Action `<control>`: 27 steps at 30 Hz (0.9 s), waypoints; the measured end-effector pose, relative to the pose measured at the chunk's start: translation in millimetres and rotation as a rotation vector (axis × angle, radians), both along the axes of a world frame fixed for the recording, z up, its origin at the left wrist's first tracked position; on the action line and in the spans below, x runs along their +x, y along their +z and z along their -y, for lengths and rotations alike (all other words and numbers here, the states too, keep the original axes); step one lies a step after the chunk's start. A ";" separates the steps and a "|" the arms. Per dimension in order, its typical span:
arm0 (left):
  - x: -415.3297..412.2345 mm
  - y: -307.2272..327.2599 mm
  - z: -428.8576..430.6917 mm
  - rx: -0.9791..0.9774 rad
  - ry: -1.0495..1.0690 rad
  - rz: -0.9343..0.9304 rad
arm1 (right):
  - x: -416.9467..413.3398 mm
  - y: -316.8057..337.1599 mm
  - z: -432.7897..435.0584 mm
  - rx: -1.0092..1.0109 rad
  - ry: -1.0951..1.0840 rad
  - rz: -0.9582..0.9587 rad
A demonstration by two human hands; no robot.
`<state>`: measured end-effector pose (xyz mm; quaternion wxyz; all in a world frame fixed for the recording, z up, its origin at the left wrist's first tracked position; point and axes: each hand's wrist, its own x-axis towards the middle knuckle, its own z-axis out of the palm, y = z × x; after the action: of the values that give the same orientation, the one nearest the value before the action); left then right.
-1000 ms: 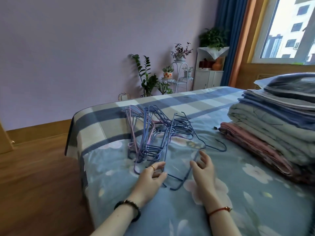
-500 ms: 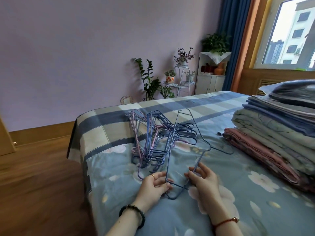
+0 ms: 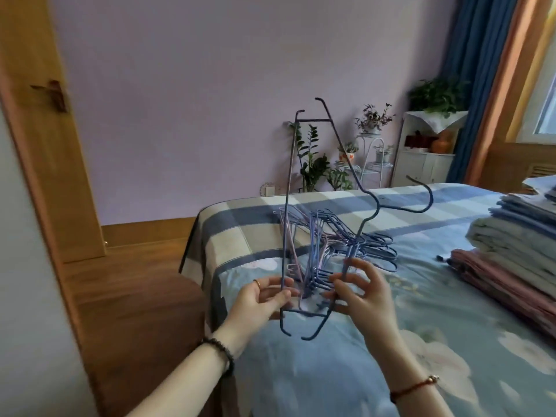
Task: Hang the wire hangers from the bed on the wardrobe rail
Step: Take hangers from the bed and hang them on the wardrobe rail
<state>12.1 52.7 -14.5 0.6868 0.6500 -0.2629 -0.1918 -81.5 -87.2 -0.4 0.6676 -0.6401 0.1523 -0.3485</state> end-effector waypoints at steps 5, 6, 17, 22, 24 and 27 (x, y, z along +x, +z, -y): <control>15.0 38.4 -67.7 -0.017 0.124 0.106 | 23.9 36.0 -57.7 -0.088 0.177 0.047; 17.2 45.6 -83.0 -0.028 0.152 0.122 | 29.2 42.1 -70.3 -0.111 0.212 0.060; 11.9 119.7 -268.8 -0.057 0.572 0.259 | 79.0 100.3 -229.6 -0.350 0.590 0.232; -4.6 139.5 -356.7 -0.126 0.785 0.228 | 97.2 129.9 -317.0 -0.366 0.834 0.274; -14.1 143.8 -390.5 -0.151 0.864 0.210 | 102.0 137.2 -352.5 -0.430 0.931 0.251; -31.7 150.0 -438.3 -0.180 0.978 0.196 | 102.5 143.6 -405.8 -0.514 1.073 0.218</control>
<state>-19.7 491.0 135.5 0.7215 0.6503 -0.0064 0.2378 21.1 318.6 143.2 0.5859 -0.7290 -0.3502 -0.0522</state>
